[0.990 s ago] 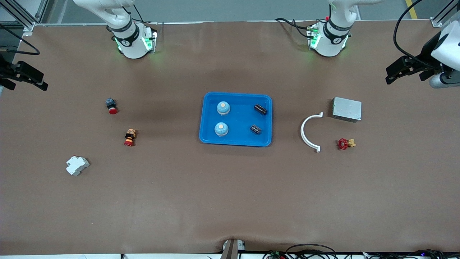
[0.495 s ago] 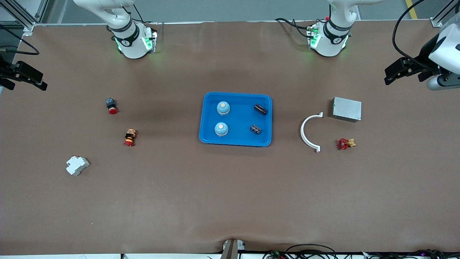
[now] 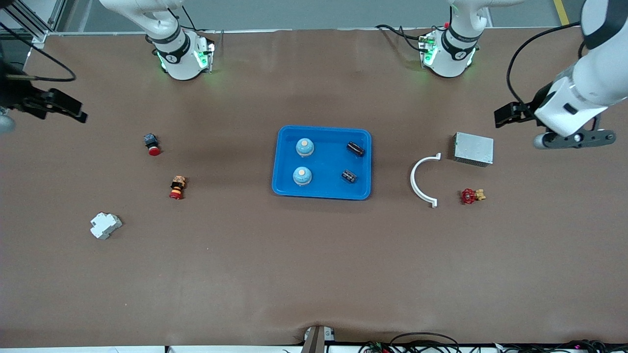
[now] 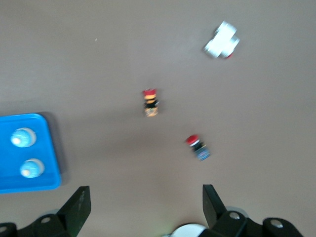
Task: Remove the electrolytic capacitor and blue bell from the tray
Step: 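Reach both grippers toward the blue tray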
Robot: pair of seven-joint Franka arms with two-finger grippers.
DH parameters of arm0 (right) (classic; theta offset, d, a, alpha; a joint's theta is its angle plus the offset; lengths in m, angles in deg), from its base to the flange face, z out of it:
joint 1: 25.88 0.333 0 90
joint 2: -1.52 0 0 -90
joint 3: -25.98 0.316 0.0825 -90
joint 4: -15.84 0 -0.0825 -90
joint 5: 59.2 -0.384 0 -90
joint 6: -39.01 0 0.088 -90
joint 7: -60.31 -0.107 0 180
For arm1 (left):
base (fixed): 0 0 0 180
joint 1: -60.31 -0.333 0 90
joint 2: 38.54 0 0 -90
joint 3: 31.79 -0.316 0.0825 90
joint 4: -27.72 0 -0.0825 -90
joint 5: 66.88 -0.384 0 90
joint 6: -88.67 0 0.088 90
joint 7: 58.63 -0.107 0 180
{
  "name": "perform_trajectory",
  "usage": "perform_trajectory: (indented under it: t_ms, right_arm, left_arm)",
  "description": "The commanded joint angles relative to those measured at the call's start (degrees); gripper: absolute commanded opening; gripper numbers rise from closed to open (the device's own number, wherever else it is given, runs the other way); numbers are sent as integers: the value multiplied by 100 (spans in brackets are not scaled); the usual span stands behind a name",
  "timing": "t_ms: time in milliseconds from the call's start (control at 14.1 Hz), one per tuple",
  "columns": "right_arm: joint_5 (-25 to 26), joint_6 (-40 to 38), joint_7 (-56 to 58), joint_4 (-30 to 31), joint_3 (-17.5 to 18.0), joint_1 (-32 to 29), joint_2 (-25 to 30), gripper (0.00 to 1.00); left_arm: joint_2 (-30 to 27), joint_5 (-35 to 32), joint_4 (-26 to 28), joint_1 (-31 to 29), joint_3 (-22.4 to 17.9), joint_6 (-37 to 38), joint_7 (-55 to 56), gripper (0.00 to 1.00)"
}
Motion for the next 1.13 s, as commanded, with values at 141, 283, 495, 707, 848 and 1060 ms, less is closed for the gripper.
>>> perform_trajectory:
  t_ms: [141,283,495,707,848,1060]
  right_arm:
    - [-459,870,-1430,954,76,432,176,100]
    - [-460,1652,-2169,1534,155,880,212,100]
    - [-451,2970,-3583,2256,226,1617,151,100]
    - [-442,3501,-4544,2355,226,2190,-235,100]
    - [-398,3834,-5079,2363,217,2568,-542,100]
    - [-187,4396,-5835,2354,217,3043,-1078,100]
  left_arm:
    - [-287,427,1223,-28,284,-954,326,100]
    - [-297,428,1715,-28,564,-1489,886,100]
    - [-235,436,2305,-28,1127,-2325,1915,100]
    - [-191,813,2999,-19,1435,-3282,2574,100]
    - [97,832,3141,-19,1768,-3714,3224,100]
    - [624,832,3229,-10,2138,-4478,4314,98]
